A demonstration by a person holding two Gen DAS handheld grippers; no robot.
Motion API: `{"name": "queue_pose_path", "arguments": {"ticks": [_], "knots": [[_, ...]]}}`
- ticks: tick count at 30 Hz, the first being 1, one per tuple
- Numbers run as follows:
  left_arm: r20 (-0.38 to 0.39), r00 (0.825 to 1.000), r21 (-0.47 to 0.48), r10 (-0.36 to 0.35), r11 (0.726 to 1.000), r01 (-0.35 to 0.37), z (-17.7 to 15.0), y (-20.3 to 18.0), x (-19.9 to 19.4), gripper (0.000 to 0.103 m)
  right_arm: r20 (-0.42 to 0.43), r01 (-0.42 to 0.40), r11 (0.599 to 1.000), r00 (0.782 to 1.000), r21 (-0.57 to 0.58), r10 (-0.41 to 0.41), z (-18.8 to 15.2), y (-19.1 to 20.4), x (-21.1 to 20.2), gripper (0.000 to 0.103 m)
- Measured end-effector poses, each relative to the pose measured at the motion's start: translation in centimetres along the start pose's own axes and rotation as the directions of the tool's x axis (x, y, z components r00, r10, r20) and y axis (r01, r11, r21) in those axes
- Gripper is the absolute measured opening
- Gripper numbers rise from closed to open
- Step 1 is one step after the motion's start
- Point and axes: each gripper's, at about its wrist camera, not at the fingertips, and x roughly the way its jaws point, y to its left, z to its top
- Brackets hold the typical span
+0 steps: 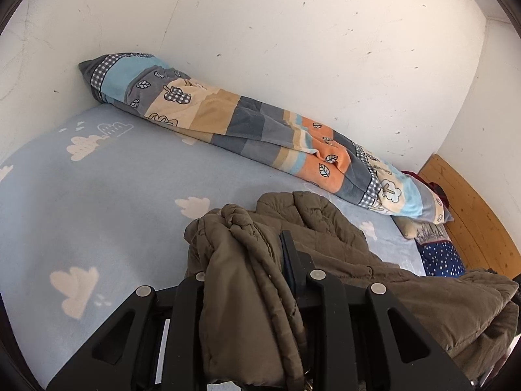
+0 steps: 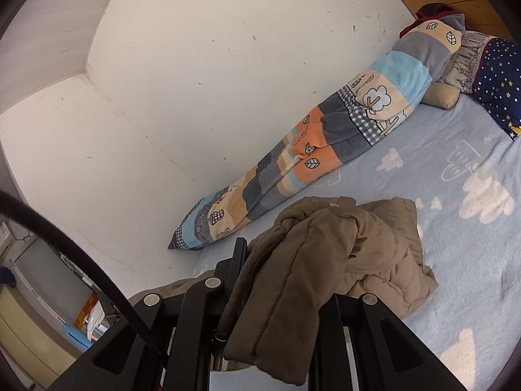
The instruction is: Fold large clothes
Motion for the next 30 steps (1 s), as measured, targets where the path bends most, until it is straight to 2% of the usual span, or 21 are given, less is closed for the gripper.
{"name": "queue_pose_path", "arguments": {"ticks": [9,19,24,30], "knots": [[-0.030,0.999,0.010,0.015,1.000,-0.014,2.3,0.2,5.5,0.026,0.008,0.029,0.999,1.000,0.032,-0.030,2.8,-2.0,4.5,0.018],[-0.122,0.991,0.023,0.055,0.998,-0.053,2.0,1.5,12.8,0.028,-0.012,0.061,0.991,0.998,0.115,-0.060,3.6,-6.8,10.4,0.018],[-0.139,0.988,0.011,0.067,0.998,-0.066,1.4,1.6,14.5,0.030,-0.038,0.091,0.980,0.996,0.175,-0.086,3.4,-9.7,12.4,0.018],[-0.145,0.988,-0.027,0.044,0.998,-0.049,1.4,2.1,15.0,0.041,-0.055,0.097,0.972,0.995,0.215,-0.087,3.2,-11.2,13.2,0.021]]}}
